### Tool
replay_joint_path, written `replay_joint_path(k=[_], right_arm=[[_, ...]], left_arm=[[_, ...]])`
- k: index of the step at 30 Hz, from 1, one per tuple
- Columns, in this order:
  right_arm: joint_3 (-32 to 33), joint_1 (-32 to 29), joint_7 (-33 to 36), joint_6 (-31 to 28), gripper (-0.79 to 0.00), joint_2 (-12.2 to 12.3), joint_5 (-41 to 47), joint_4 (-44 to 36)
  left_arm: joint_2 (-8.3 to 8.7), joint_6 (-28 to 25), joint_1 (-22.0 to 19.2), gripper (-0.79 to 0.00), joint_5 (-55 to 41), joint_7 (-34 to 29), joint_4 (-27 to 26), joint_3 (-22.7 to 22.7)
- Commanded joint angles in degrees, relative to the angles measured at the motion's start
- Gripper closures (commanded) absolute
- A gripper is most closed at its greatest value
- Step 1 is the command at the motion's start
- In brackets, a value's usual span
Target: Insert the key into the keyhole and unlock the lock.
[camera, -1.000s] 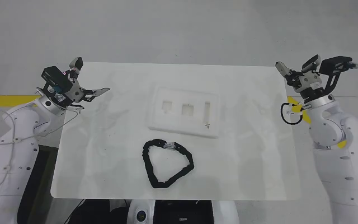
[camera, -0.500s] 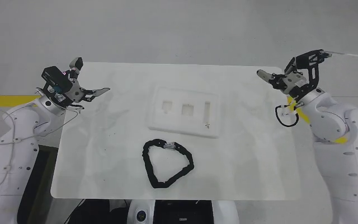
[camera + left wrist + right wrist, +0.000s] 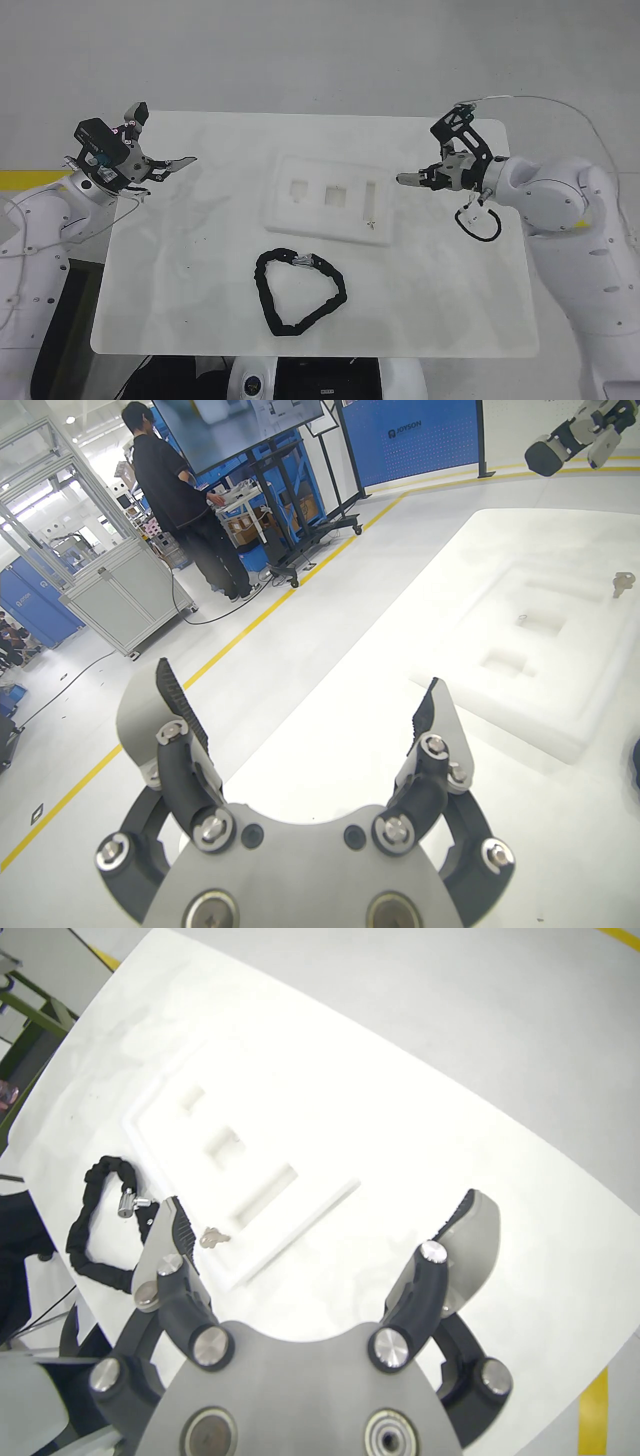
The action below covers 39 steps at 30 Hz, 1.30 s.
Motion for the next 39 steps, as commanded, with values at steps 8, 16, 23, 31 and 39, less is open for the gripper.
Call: replay_joint_path(k=[8,16,23,31,39], right_arm=[[-5.51,0.36,4.67,3.43,-0.785,-0.53,4.74,-1.61],[-6.70,0.17,5.28,3.79,-0.785,-0.64,5.51,-1.96],[-6.70,0.17,5.28,3.79,-0.785,-0.64,5.51,-1.96],[-7.99,0.15,7.12,5.60,-0.785,-0.60,3.07,-4.21],[-14.73,4.82,18.54,17.66,-0.785,-1.53,0.39,-8.82]], left_arm=[[0.00,0.00,0.00,-0.785,0.00,0.00,0.00,0.00],[0.00,0.00,0.00,-0.785,0.00,0.00,0.00,0.00],[0.00,0.00,0.00,-0.785,0.00,0.00,0.00,0.00],[0.00,0.00,0.00,-0.785,0.00,0.00,0.00,0.00],[0.00,0.00,0.00,-0.785,0.00,0.00,0.00,0.00]])
